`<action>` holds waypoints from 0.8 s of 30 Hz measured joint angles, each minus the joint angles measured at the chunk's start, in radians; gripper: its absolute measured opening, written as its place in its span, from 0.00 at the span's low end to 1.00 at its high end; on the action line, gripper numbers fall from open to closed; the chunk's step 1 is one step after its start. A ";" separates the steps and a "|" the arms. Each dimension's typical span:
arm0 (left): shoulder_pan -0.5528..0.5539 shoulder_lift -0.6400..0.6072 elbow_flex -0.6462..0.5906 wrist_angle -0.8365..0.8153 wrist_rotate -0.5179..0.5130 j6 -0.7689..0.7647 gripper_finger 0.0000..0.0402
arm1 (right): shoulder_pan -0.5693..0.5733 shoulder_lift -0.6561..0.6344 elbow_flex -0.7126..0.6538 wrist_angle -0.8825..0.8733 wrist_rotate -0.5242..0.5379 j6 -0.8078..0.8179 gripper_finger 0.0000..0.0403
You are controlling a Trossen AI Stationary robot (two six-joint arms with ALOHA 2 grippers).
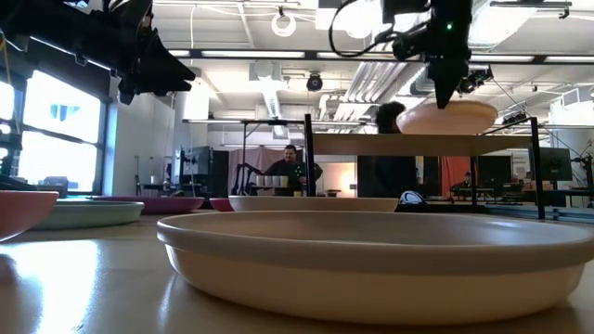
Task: Place and stack plates onto a shelf
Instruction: Put the top right brown plate into the shelf
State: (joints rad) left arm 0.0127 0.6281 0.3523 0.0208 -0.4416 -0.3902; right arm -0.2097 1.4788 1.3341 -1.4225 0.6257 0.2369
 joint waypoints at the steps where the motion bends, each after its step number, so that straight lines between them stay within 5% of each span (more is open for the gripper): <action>1: 0.000 0.000 0.000 0.000 0.000 0.000 0.29 | -0.012 0.000 -0.006 0.009 -0.015 -0.008 0.00; 24: 0.000 0.000 0.000 -0.001 0.000 0.000 0.29 | -0.202 0.000 -0.028 0.106 -0.241 -0.106 0.00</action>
State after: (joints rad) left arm 0.0128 0.6281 0.3523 0.0200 -0.4412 -0.3897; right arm -0.4114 1.4788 1.3060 -1.3163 0.3843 0.1310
